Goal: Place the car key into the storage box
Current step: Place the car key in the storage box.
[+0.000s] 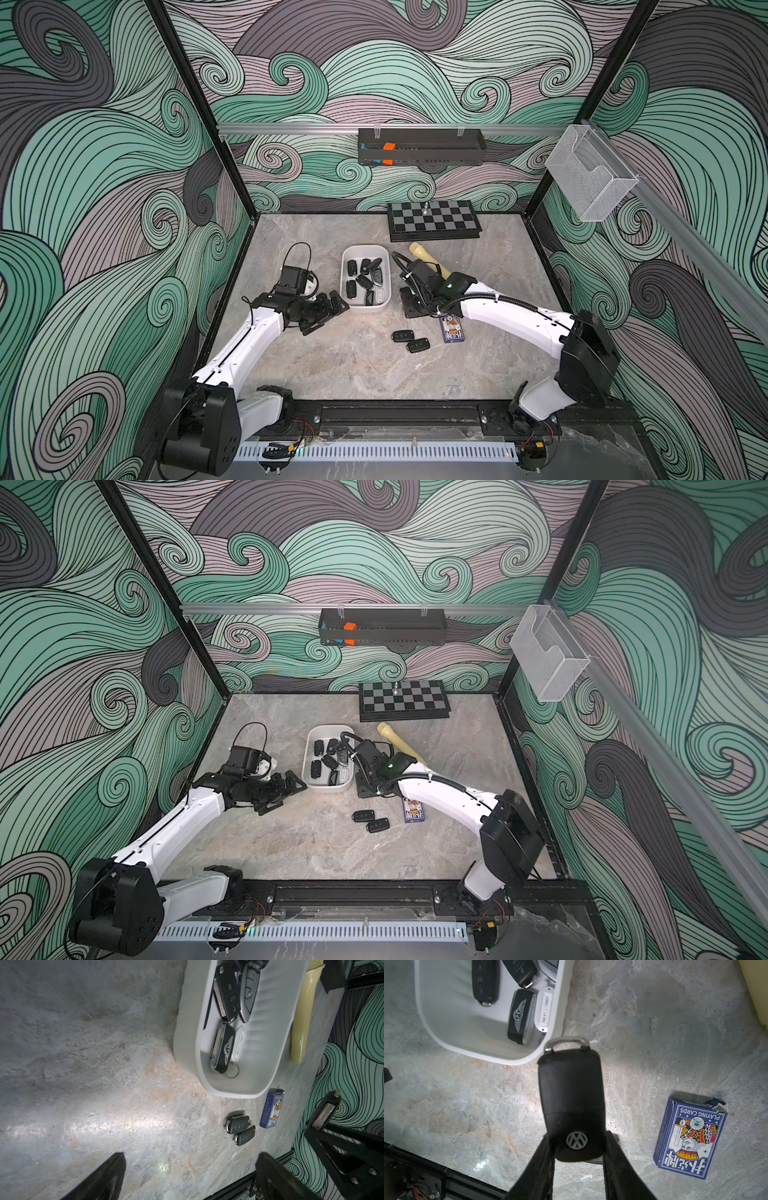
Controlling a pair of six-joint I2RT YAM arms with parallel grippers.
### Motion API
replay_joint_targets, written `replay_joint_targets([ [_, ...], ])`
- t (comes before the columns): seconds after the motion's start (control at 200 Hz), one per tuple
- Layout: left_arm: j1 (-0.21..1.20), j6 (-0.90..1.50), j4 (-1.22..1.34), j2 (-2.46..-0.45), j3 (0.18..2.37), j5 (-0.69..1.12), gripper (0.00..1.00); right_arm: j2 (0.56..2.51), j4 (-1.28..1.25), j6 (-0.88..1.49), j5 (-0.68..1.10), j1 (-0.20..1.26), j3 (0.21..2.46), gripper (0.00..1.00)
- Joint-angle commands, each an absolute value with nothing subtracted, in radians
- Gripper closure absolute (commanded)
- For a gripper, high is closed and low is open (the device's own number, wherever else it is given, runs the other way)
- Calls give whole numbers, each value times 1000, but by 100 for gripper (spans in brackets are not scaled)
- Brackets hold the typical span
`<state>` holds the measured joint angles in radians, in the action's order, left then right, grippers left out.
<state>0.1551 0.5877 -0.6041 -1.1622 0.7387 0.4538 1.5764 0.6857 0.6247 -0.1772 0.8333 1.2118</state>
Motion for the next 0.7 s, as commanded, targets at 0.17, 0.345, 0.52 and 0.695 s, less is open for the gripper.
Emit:
replay_joint_targets([
  [0.17,117,572,-606,-1162,784,468,1,1693,687,628,-127,835,1391,74],
  [0.345,87,557,-630,-1142,777,469,1,1821,687,621,-108,848,1522,74],
  [0.52,56,538,-653,-1115,770,467,1,1953,687,633,-101,854,1635,74],
  [0.695,33,514,-664,-1103,759,468,1,2070,706,676,-114,856,1724,74],
])
